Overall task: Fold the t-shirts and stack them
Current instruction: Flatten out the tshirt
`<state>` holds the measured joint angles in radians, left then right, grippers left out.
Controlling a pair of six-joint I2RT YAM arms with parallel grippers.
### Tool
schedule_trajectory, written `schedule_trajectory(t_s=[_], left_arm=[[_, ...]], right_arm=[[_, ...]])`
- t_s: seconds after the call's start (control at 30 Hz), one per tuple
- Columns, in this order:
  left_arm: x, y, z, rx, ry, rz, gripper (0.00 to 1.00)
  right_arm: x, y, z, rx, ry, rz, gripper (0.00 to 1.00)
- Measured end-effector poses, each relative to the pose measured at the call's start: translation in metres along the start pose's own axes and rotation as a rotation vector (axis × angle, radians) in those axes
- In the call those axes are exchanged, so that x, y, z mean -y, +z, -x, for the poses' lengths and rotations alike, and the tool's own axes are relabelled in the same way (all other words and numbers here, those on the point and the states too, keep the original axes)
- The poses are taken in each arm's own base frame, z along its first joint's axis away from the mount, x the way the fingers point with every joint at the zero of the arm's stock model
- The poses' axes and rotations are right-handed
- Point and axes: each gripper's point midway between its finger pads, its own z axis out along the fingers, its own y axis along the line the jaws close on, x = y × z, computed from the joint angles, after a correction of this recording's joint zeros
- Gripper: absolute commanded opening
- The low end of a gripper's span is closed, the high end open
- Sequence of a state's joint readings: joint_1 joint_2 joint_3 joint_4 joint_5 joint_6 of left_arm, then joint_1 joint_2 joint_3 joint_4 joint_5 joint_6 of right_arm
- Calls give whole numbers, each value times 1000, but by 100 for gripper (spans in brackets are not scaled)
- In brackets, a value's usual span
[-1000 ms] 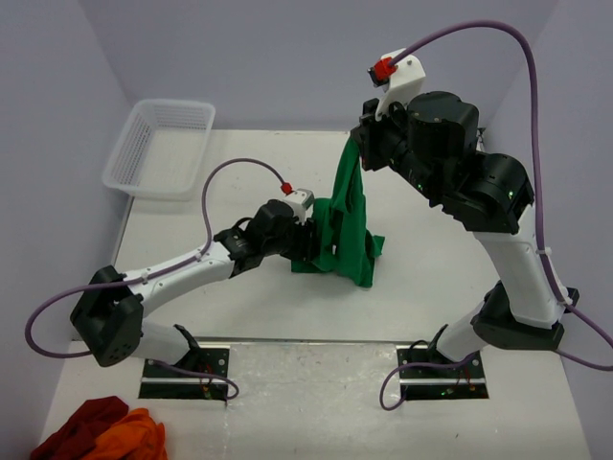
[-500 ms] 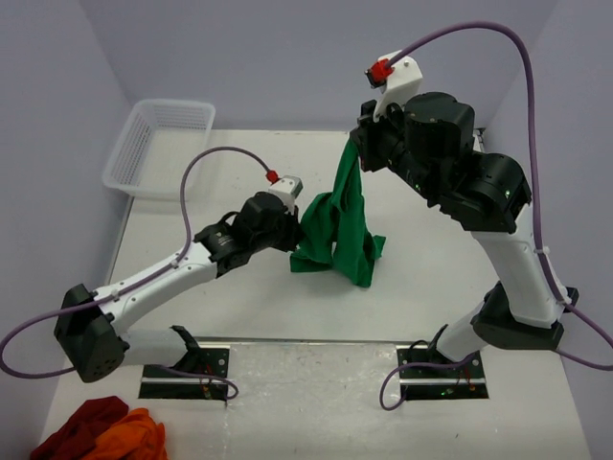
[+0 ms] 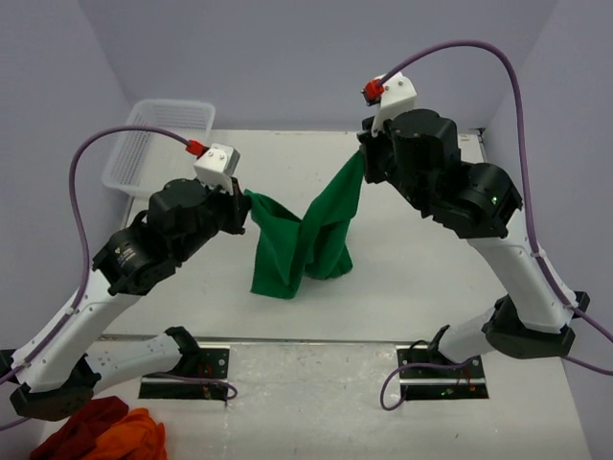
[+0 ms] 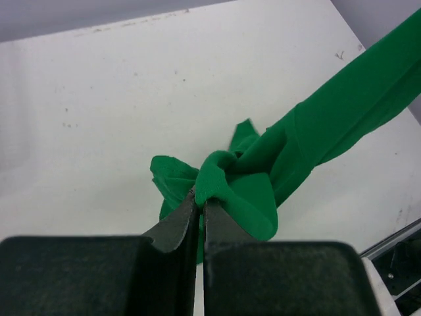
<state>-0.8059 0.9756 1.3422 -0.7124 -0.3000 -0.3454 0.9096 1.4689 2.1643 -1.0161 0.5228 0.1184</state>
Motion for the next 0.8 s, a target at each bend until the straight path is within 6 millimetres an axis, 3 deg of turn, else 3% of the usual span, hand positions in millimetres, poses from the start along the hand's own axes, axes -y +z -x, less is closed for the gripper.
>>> schedule_trajectory(t_s=[0.13, 0.3, 0.57, 0.7, 0.8], left_arm=[[-4, -20, 18, 22, 49, -2, 0], [-5, -49, 46, 63, 75, -21, 0], [6, -123, 111, 244, 35, -151, 0], [3, -153, 140, 336, 5, -158, 0], [-7, -140, 135, 310, -17, -81, 0]], right_arm=[[15, -22, -2, 23, 10, -7, 0], [42, -75, 15, 132, 75, 11, 0], [84, -161, 27, 314, 192, 64, 0], [97, -180, 28, 357, 220, 68, 0], [95, -173, 24, 343, 220, 54, 0]])
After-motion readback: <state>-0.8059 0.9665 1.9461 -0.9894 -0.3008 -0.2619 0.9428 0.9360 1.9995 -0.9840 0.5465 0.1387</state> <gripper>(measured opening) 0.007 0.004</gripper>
